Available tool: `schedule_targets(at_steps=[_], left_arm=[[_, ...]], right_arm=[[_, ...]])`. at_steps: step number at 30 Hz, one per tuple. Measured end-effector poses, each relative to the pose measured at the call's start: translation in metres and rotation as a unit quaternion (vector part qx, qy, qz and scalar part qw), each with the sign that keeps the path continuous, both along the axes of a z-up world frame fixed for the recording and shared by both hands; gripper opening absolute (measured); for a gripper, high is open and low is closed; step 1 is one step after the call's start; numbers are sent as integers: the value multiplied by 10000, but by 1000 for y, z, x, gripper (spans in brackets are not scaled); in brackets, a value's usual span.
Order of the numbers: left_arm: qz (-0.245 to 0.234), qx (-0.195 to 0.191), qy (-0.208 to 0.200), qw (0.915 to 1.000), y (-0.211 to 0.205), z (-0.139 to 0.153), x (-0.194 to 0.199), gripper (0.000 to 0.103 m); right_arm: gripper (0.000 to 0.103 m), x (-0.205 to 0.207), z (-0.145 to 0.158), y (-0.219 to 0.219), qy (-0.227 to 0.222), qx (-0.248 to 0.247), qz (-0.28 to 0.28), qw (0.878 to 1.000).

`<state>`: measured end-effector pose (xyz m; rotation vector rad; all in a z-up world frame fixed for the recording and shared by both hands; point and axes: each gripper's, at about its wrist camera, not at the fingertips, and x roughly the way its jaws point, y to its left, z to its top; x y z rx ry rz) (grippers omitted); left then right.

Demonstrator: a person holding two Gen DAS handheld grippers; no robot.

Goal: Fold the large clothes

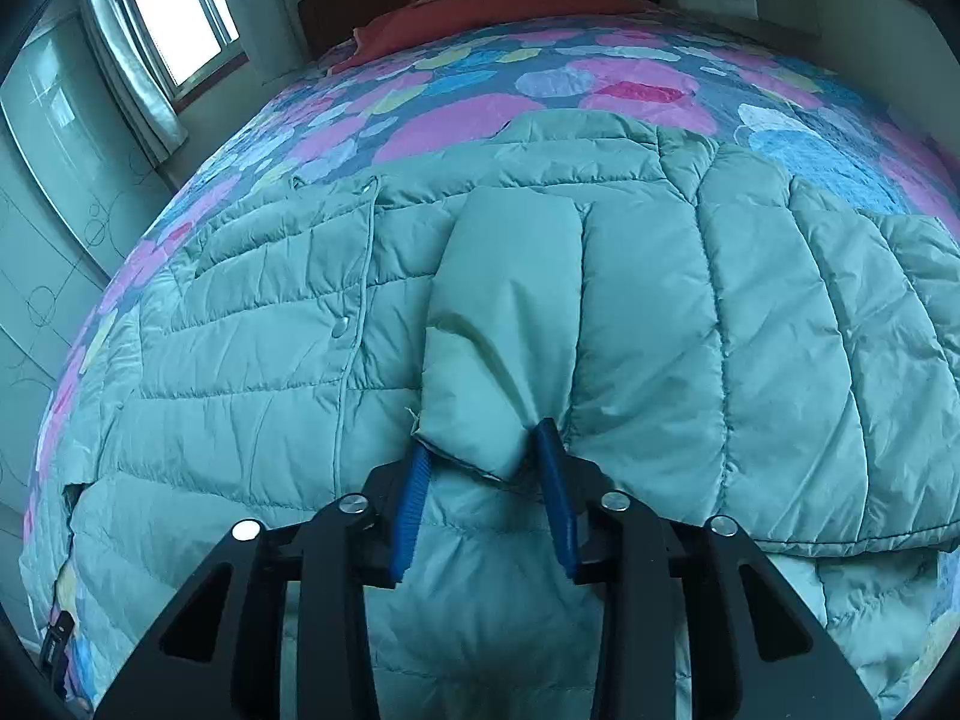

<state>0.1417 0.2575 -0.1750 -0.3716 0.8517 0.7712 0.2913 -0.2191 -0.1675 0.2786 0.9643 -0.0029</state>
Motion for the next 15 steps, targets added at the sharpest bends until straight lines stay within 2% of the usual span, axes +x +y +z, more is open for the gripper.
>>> schedule_targets(at_steps=[1,3,8,15], left_arm=[[0,7,5,10000,0,0,0,101],[0,0,-2,10000,0,0,0,101],[-1,2,-2,10000,0,-1,0,101],[-1,2,-5,10000,0,-1,0,101]], right_arm=[[18,-1,0,-2,-19,62,-22,10000],[9,-3,2,-6,-80,189,-56,9998],[8,-8,16,2,-272,495,32,9984],[8,-9,34,68,-426,824,1002,9906]])
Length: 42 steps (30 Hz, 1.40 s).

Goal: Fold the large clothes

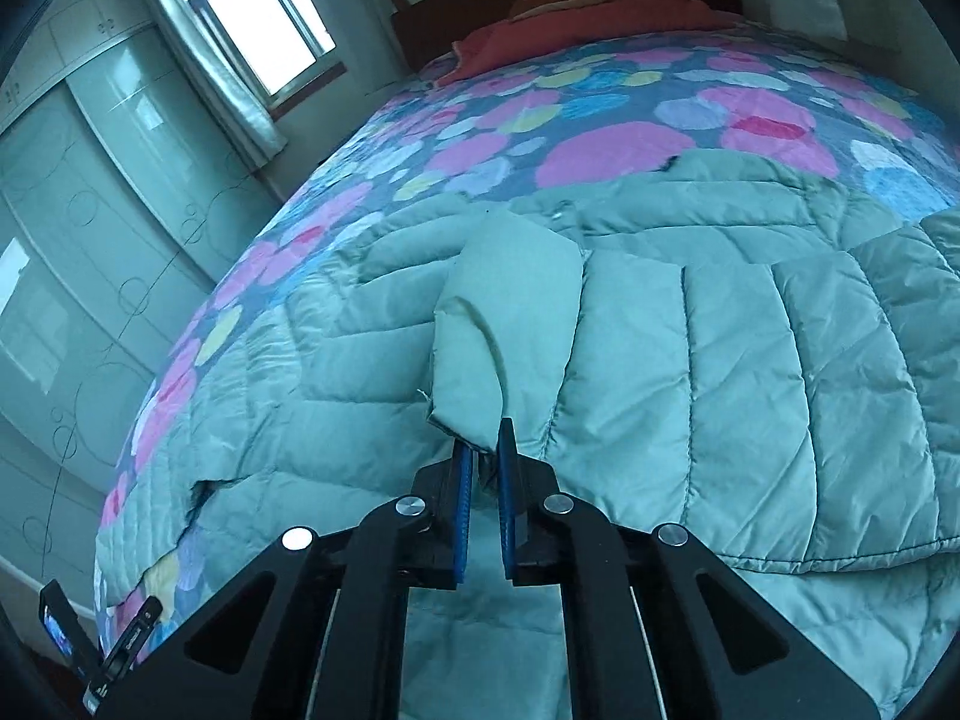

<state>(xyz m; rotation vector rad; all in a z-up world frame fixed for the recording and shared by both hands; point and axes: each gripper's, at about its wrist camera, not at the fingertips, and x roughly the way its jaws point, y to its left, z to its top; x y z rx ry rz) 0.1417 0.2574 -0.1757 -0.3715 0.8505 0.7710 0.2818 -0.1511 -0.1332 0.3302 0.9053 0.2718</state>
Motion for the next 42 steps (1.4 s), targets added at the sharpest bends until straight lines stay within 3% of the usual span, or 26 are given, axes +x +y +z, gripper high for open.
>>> schedule_targets(at_steps=[9,18,20,22,24,29,34,38,42], left_arm=[[1,7,-3,10000,0,0,0,101],[1,10,1,10000,0,0,0,101],[1,13,1,10000,0,0,0,101],[1,11,1,10000,0,0,0,101],[2,14,0,10000,0,0,0,101],[2,15,-2,10000,0,0,0,101],[2,21,3,10000,0,0,0,101],[3,22,5,10000,-1,0,0,101],[2,18,2,10000,-1,0,0,101]], right_arm=[[8,3,-16,66,302,102,1076,9937],[12,2,-26,78,544,212,1351,9891],[21,0,-23,76,540,239,1400,9884],[41,-5,-19,73,538,336,1435,9876],[47,-15,-9,65,431,430,1402,9883],[47,-48,21,16,-11,452,981,9941],[45,-65,39,-83,-344,-248,-157,9990],[32,-62,28,-153,-222,-466,-991,9937],[27,-48,-9,-182,266,-400,-1098,9928]])
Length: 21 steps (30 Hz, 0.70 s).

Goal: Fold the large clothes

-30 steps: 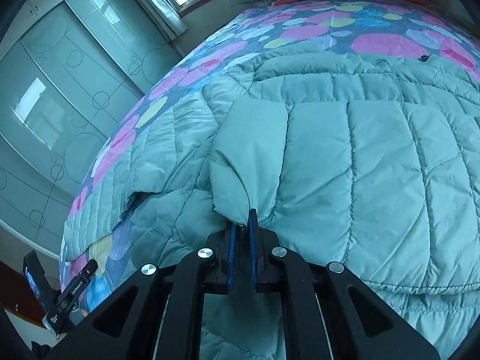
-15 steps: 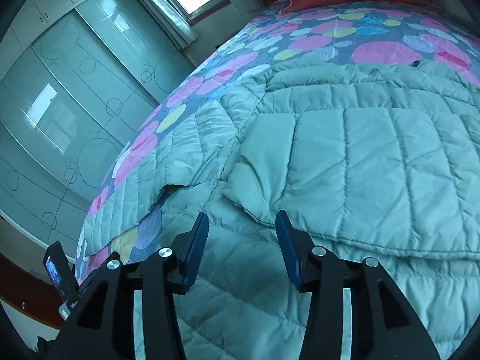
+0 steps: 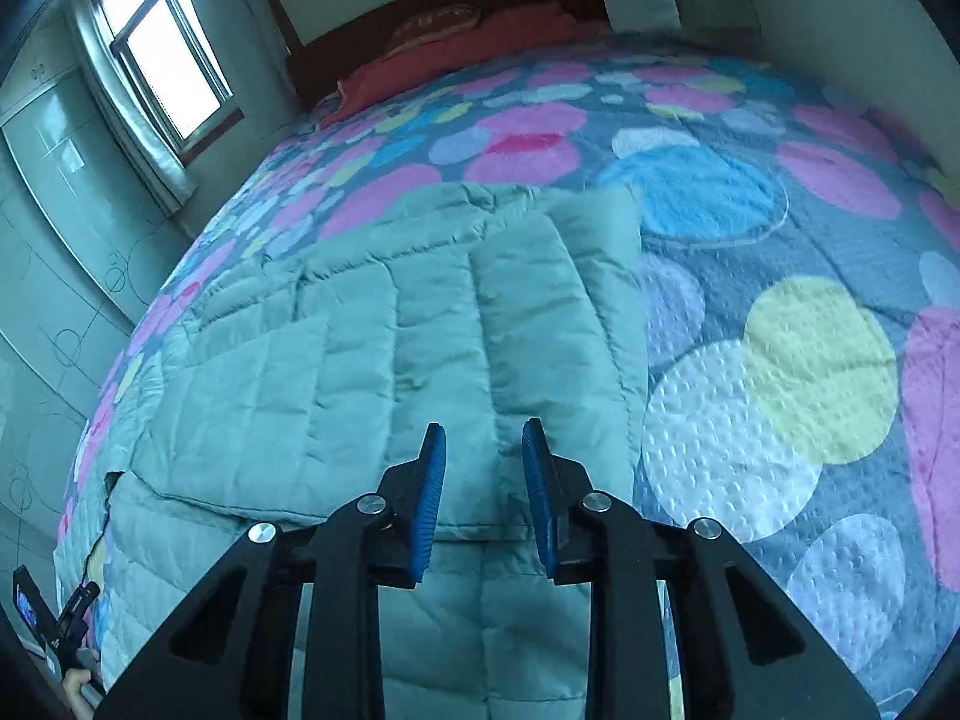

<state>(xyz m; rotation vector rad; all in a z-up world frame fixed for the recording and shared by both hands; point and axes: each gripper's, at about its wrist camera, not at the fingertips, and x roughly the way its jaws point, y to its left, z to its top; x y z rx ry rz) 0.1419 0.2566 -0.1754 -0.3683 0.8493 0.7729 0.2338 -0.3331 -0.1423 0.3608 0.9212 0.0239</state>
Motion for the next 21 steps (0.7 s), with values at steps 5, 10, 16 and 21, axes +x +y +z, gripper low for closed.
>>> schedule_targets(at_steps=[5,10,16,21], left_arm=[[0,3,-1,10000,0,0,0,101],[1,6,3,10000,0,0,0,101],[0,6,0,10000,0,0,0,101],[2,22,9,10000,-1,0,0,101]], right_arm=[[24,2,-23,-4,289,159,150,9993],[27,10,10,-8,-150,-110,-28,9998],[28,41,-29,-21,384,-160,-70,9991],[29,51,13,-23,-7,-389,-112,9992]])
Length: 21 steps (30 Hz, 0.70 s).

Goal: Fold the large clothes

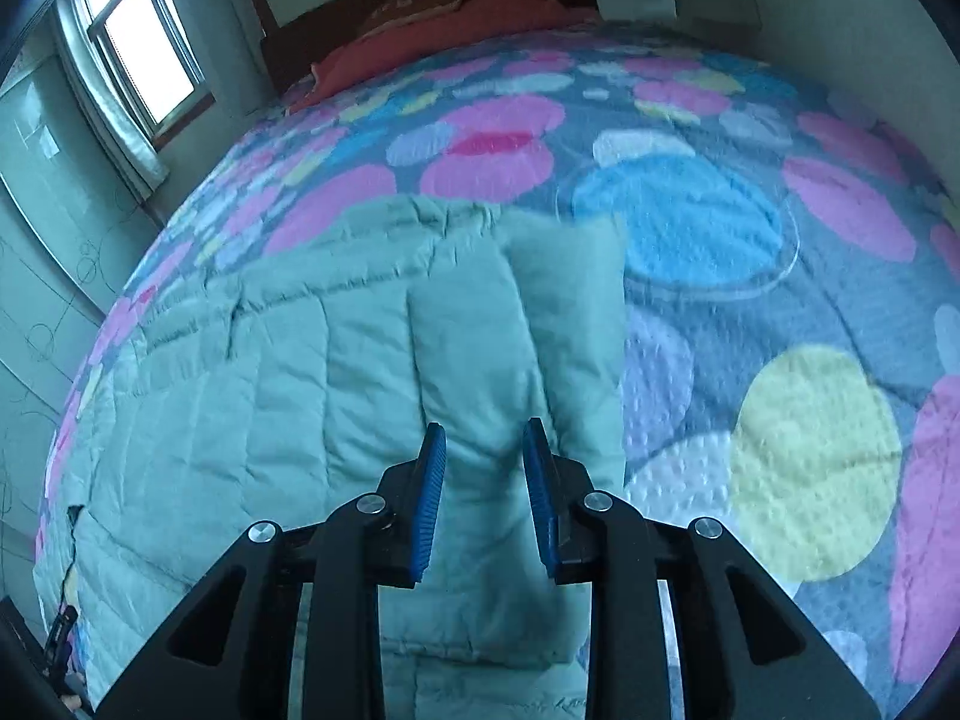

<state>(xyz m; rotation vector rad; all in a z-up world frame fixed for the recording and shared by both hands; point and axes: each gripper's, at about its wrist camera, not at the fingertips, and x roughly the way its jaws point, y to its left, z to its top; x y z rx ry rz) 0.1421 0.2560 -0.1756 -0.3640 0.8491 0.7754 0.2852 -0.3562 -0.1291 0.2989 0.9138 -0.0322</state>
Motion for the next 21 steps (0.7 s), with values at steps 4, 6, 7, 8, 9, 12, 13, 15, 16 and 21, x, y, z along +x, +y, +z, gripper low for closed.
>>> schedule_targets(at_steps=[4,6,7,8,9,12,13,15,16,21], left_arm=[[-1,-15,-14,10000,0,0,0,101],[0,-11,-9,10000,0,0,0,101],[-1,-10,-9,10000,0,0,0,101],[0,-7,-7,10000,0,0,0,101],[0,-7,-6,10000,0,0,0,101],[-1,-10,-6,10000,1,0,0,101],[-2,-9,-8,10000,1,0,0,101],[-2,-5,-6,10000,1,0,0,101],[-2,-10,-11,10000,1,0,0,101],[-2,-10,-8,10000,1,0,0,101]], right_arm=[[40,31,14,-6,-209,-316,-151,9992],[40,51,2,-9,-10,-294,-180,9994],[40,56,-6,-9,121,-309,-177,9993],[40,65,-19,-8,353,-333,-144,9987],[41,69,-28,-8,474,-312,-119,9983],[41,65,-26,-4,417,-452,-134,9980],[41,59,-19,-1,391,-452,-183,9980],[41,37,-3,8,158,-388,-172,9990],[44,22,4,14,15,-337,-127,9993],[49,-34,7,49,-153,-170,181,9996]])
